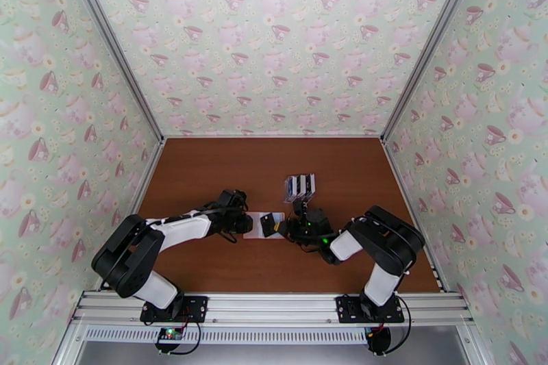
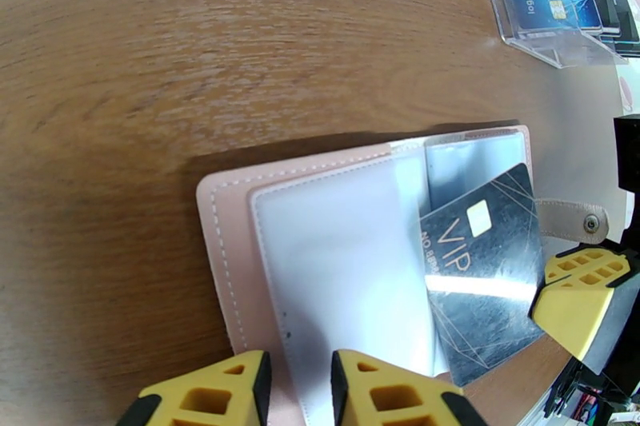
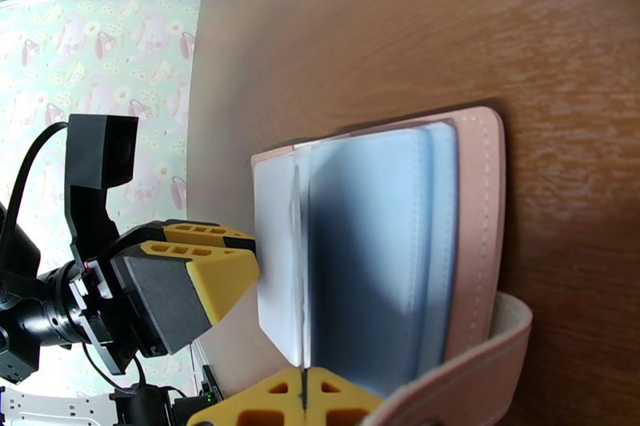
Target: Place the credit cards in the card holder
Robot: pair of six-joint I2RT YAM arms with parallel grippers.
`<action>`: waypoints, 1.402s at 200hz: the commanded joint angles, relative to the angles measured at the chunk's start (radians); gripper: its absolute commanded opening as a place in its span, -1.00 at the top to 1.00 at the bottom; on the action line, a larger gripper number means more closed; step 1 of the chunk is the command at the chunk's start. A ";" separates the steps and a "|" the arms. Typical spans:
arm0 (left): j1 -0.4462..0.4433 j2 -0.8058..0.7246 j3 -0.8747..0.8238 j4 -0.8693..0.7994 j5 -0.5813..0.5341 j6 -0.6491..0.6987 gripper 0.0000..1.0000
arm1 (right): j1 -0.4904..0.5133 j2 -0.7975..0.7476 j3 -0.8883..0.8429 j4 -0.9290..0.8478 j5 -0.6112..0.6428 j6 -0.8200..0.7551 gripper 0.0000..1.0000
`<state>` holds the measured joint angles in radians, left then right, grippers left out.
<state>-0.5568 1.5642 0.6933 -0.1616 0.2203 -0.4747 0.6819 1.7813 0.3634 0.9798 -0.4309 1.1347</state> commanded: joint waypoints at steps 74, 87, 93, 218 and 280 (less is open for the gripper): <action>-0.020 0.009 -0.064 -0.047 0.017 -0.040 0.45 | 0.008 0.105 -0.009 0.130 0.005 0.048 1.00; -0.026 0.011 -0.069 -0.044 0.016 -0.044 0.45 | 0.009 0.106 -0.006 0.125 0.006 0.047 1.00; -0.029 0.012 -0.069 -0.044 0.016 -0.045 0.45 | 0.009 0.107 -0.003 0.122 0.008 0.046 1.00; -0.061 0.031 -0.088 -0.021 0.013 -0.081 0.46 | 0.009 0.134 0.021 0.090 0.029 0.027 1.00; -0.064 0.032 -0.092 -0.019 0.013 -0.085 0.45 | 0.009 0.148 0.038 0.063 0.043 0.001 0.99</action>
<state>-0.5926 1.5528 0.6514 -0.0872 0.2115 -0.5434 0.6815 1.8992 0.3901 1.1091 -0.4255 1.1683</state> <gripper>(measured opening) 0.274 0.058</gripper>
